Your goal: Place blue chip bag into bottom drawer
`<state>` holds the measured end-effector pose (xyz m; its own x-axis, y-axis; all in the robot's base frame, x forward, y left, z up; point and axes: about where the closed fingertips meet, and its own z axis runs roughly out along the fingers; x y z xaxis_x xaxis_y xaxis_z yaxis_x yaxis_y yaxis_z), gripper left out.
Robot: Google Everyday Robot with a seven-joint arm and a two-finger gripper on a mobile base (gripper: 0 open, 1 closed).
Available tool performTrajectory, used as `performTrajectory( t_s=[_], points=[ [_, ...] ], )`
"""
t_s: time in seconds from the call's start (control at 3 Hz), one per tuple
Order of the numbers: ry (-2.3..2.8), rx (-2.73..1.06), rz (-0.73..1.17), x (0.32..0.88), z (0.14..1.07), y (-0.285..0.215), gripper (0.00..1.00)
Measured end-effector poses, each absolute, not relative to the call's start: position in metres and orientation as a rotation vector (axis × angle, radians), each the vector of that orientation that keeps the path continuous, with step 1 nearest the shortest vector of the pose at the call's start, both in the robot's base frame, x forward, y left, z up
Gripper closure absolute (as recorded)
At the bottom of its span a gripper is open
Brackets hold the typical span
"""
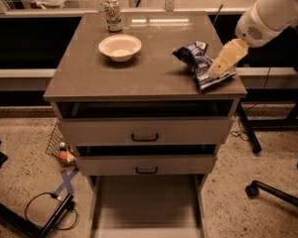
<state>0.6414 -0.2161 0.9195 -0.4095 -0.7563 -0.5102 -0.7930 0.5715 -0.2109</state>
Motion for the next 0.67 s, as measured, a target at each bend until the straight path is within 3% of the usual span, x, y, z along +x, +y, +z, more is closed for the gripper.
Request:
performTrajectory(
  t_s=[0.33,0.67],
  points=[
    [2.279,-1.174,0.128,0.664,0.893,-0.218,0.00],
    [2.279,-1.130,0.200,0.682,0.873,-0.212,0.18]
  ],
)
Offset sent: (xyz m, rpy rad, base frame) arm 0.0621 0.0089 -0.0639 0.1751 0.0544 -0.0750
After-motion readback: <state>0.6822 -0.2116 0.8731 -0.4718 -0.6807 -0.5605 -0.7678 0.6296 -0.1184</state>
